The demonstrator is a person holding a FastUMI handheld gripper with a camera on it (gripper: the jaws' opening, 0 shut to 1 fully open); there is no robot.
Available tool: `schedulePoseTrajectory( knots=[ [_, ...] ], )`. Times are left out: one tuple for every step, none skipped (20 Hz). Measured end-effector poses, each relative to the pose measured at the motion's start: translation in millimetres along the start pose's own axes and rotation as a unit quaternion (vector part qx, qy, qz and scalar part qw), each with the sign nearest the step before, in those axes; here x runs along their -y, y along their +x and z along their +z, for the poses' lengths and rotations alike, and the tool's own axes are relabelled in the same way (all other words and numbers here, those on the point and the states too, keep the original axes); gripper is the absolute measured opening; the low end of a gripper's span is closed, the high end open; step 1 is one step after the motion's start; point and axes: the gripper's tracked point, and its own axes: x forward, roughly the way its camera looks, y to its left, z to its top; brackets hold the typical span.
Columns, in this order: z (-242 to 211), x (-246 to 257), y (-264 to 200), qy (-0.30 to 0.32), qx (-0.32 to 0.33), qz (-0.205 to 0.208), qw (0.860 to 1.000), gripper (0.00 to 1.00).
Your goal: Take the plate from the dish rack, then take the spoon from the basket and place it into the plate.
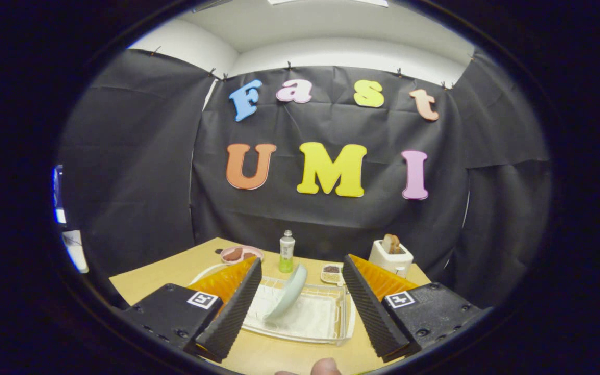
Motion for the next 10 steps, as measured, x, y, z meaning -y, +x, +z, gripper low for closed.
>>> schedulePoseTrajectory(
  knots=[
    [0.5, -0.4, 13.7, -0.005, -0.016, 0.002, 1.000, 1.00],
    [-3.4, -3.2, 27.9, -0.008, -0.036, 0.004, 0.999, 1.00],
    [-7.2, -6.2, 41.1, -0.008, -0.055, 0.010, 0.998, 1.00],
    [-11.8, -9.5, 54.2, -0.009, -0.073, 0.011, 0.997, 1.00],
    [-14.7, -14.4, 67.4, -0.001, -0.089, 0.017, 0.996, 1.00],
    [-21.1, -17.0, 80.7, 0.002, -0.108, 0.020, 0.994, 1.00],
    [-27.8, -18.0, 93.9, 0.000, -0.128, 0.017, 0.992, 1.00],
    [-35.2, -16.5, 106.0, -0.006, -0.148, 0.011, 0.989, 1.00],
    [-43.4, -15.6, 117.4, -0.013, -0.168, 0.007, 0.986, 1.00],
    [-52.4, -16.5, 127.2, -0.010, -0.188, 0.008, 0.982, 1.00]
  ],
)
